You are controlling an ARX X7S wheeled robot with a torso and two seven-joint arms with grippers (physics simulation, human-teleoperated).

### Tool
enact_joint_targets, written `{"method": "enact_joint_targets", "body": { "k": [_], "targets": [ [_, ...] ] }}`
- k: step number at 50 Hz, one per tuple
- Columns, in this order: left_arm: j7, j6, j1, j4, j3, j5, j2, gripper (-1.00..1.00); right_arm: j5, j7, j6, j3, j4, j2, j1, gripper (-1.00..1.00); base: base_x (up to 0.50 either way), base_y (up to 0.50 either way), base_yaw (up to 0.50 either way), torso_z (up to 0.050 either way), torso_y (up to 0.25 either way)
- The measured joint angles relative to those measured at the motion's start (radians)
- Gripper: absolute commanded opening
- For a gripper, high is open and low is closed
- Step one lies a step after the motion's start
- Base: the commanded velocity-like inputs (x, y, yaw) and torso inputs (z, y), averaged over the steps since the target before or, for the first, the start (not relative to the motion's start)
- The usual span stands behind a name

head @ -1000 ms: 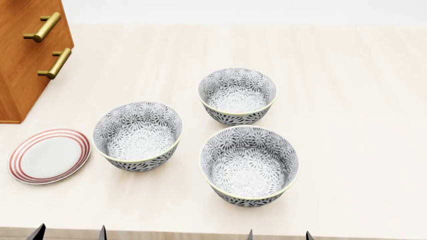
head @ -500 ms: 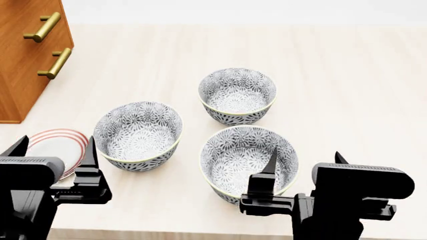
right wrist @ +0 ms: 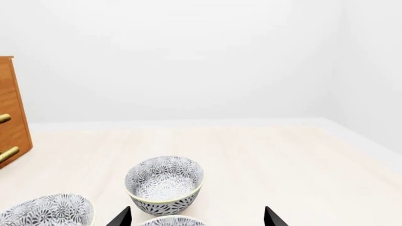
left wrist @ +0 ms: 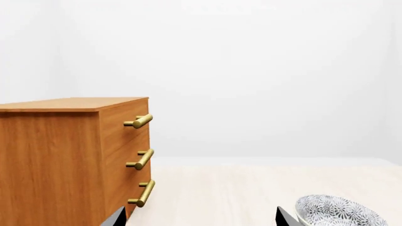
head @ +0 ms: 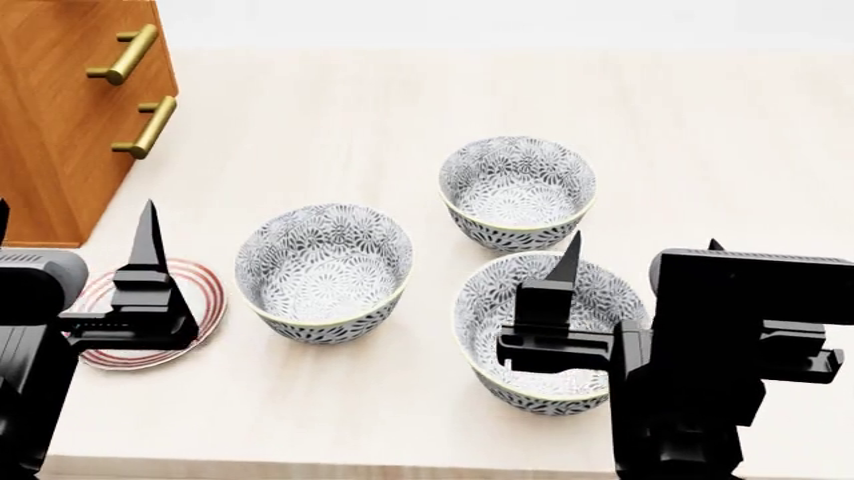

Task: Stack the bowl at the front on the bowl in the middle.

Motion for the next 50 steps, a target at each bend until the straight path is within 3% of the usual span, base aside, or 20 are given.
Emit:
{"method": "enact_joint_targets", "body": {
  "k": [8, 21, 50],
  "targets": [
    [-0.011, 0.005, -0.004, -0.003, 0.007, 0.0, -0.008, 1.0, 0.0, 0.009, 0.007, -0.013, 0.001, 0.003, 0.007, 1.0, 0.0, 0.46, 0.0, 0.0, 0.0],
    [-0.024, 0.007, -0.009, -0.008, 0.011, -0.006, -0.019, 1.0, -0.006, 0.026, 0.013, -0.044, 0.012, 0.009, 0.018, 1.0, 0.02, 0.0, 0.0, 0.0, 0.0],
    [-0.047, 0.015, -0.014, -0.012, 0.024, -0.025, -0.036, 1.0, 0.016, 0.027, 0.029, -0.062, 0.005, 0.027, 0.027, 1.0, 0.5, 0.0, 0.0, 0.0, 0.0]
  ]
}}
